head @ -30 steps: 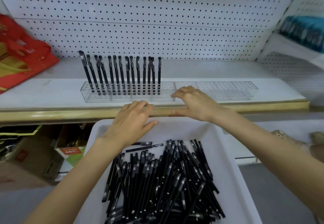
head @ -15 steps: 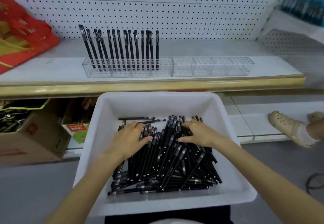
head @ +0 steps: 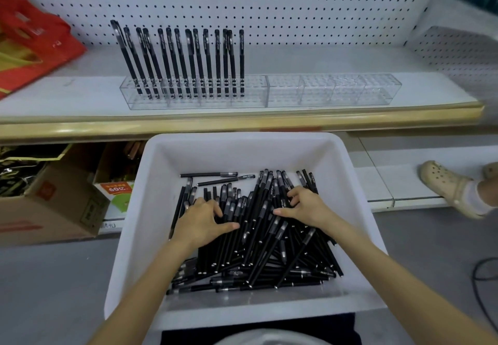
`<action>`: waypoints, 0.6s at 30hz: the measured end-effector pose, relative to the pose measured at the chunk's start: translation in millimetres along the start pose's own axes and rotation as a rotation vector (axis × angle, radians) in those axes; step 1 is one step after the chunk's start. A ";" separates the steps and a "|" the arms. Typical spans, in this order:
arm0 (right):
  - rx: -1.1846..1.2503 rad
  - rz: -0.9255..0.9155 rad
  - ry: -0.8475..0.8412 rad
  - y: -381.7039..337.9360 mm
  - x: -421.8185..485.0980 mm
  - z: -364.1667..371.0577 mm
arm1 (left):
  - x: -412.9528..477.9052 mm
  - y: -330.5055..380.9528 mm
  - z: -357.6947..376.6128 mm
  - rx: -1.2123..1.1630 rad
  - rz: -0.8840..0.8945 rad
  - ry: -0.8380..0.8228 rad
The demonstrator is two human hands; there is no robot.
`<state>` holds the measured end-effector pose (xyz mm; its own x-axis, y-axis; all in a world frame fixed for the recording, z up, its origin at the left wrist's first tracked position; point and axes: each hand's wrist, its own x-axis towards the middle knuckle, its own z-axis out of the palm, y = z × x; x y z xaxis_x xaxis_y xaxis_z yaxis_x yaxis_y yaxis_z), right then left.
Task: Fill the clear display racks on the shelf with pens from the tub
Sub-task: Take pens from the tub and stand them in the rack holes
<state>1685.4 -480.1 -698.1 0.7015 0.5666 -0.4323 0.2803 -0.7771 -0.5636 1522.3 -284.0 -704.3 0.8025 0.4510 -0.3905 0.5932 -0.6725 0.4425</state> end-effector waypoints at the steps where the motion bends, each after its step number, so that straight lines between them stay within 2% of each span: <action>1: 0.020 0.007 0.017 1.3 2.4 1.9 | 0.0 -0.4 0.6 -0.007 -0.005 -0.001; 11: 0.253 0.091 0.103 0.2 15.4 7.2 | -1.7 9.0 9.8 0.053 -0.037 0.070; 18: 0.304 0.119 0.080 -5.4 19.1 7.6 | 4.3 1.6 10.6 -0.134 -0.054 0.060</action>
<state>1692.3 -463.0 -708.6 0.7703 0.4442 -0.4574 -0.0065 -0.7118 -0.7023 1526.0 -289.3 -713.8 0.7692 0.5212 -0.3698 0.6356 -0.5640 0.5272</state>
